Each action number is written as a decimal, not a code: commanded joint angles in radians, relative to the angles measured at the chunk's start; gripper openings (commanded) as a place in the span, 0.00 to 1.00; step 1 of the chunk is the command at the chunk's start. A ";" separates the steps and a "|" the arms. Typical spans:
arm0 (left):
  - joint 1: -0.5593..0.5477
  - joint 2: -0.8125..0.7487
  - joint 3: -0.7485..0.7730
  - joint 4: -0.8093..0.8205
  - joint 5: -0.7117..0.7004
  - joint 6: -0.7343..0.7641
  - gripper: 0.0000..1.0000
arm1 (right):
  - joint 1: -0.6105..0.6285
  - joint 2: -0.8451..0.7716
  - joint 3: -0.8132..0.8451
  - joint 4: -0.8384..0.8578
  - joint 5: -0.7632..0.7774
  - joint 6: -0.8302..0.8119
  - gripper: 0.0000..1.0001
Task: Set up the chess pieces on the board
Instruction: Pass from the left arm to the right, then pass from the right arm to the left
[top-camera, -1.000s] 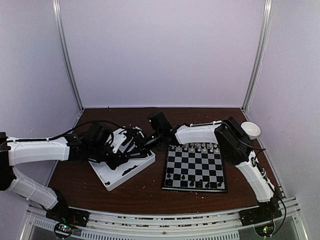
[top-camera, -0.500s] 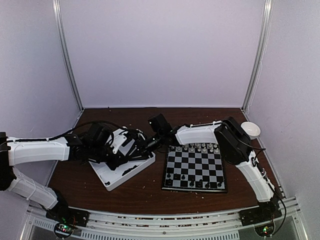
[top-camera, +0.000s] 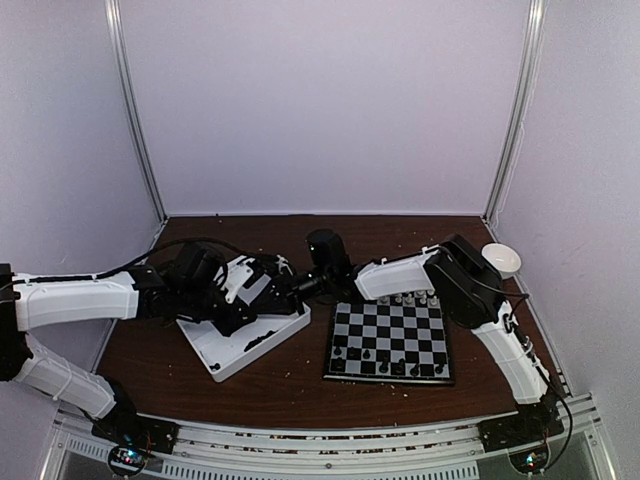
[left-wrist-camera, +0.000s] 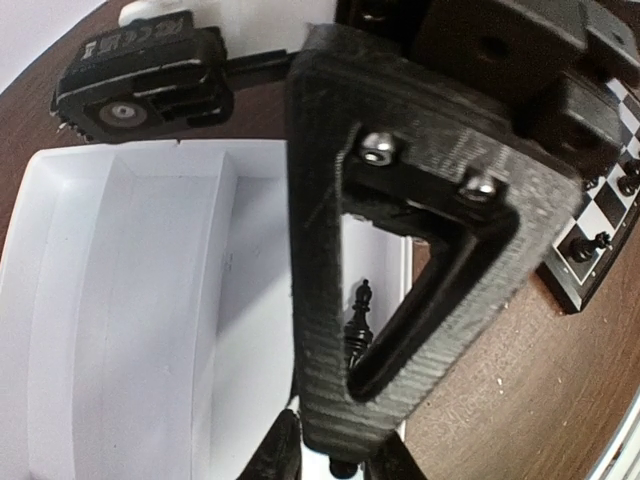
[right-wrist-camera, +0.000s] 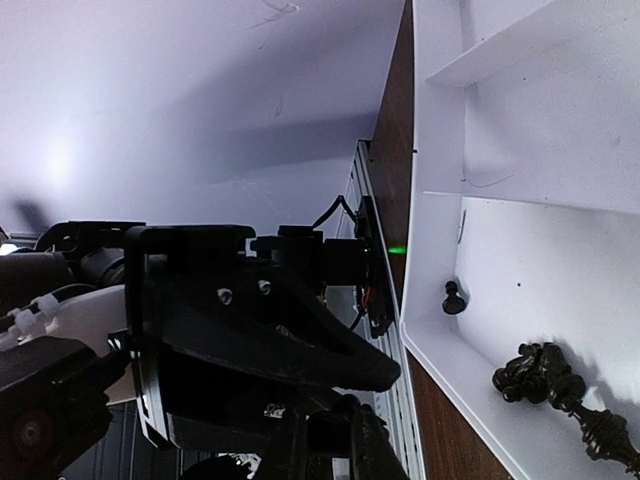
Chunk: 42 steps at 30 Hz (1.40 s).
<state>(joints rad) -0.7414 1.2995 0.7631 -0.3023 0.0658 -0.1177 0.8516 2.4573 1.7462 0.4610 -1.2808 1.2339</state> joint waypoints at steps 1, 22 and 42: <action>0.002 -0.030 0.001 0.037 -0.034 -0.006 0.24 | -0.005 -0.032 0.007 0.129 -0.025 0.058 0.07; 0.002 -0.230 -0.451 0.785 -0.046 -0.101 0.28 | -0.019 -0.037 -0.019 0.179 -0.019 0.097 0.08; 0.004 -0.221 -0.450 0.738 -0.008 -0.067 0.25 | -0.019 -0.043 -0.019 0.213 -0.023 0.123 0.08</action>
<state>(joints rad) -0.7414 1.1019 0.3210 0.4351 0.0406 -0.2047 0.8383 2.4573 1.7279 0.6224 -1.2869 1.3407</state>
